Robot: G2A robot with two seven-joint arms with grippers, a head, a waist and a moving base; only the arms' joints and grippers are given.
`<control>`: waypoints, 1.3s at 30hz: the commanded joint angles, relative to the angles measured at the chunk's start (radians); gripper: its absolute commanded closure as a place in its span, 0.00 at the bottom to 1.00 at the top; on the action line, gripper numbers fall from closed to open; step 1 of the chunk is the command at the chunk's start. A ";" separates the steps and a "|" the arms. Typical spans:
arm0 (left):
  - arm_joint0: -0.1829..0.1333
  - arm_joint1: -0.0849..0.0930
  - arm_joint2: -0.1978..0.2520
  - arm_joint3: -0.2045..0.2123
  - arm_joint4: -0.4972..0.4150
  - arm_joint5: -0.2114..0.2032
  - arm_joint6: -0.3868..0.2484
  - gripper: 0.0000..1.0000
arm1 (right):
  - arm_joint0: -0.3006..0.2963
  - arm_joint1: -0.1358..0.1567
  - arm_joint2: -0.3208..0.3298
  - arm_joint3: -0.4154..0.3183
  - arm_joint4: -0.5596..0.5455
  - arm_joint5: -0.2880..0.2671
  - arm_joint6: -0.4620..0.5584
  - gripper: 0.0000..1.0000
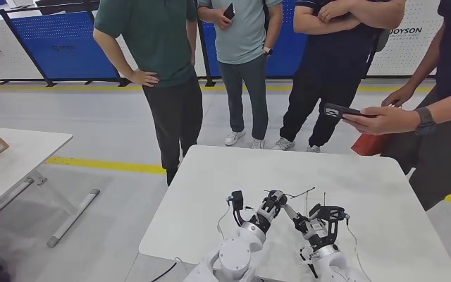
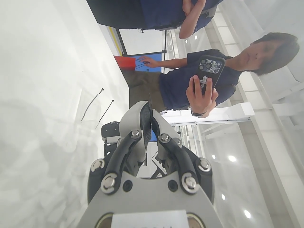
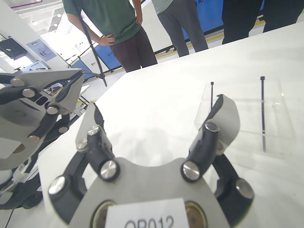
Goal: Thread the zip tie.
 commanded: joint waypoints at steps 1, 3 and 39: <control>0.000 0.000 0.000 0.000 0.000 0.000 0.000 1.00 | 0.000 0.000 0.000 0.000 0.001 0.000 0.000 0.00; 0.000 0.000 0.000 0.000 0.000 0.000 0.000 1.00 | 0.000 0.000 0.000 0.000 0.001 0.000 0.000 0.00; -0.013 0.001 0.020 0.033 0.006 -0.007 0.014 1.00 | 0.002 0.003 -0.005 -0.023 0.001 -0.067 0.005 0.65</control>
